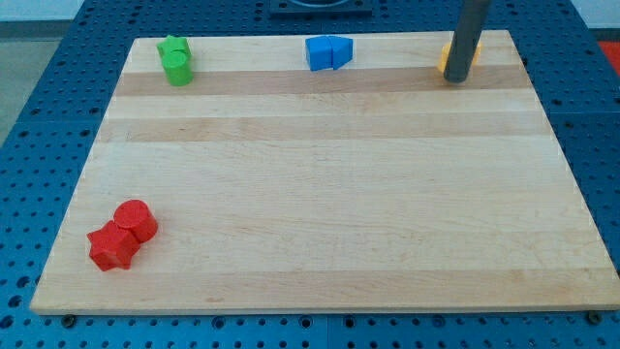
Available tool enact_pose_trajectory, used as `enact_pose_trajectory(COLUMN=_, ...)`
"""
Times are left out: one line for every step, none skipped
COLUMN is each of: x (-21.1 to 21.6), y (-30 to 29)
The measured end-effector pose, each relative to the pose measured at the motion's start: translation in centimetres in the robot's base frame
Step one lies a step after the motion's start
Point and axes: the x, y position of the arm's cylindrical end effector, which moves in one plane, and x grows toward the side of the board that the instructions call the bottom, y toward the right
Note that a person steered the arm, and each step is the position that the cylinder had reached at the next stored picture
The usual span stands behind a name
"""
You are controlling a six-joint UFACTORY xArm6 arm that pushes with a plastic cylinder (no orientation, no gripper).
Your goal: Point your arm at top center
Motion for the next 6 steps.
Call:
enact_pose_trajectory(x=2.1, y=-3.7)
enact_pose_trajectory(x=2.6, y=-8.9)
enact_pose_trajectory(x=2.6, y=-14.8)
enact_pose_trajectory(x=2.6, y=-17.2)
enact_pose_trajectory(x=2.6, y=-17.4)
enact_pose_trajectory(x=2.6, y=-17.4)
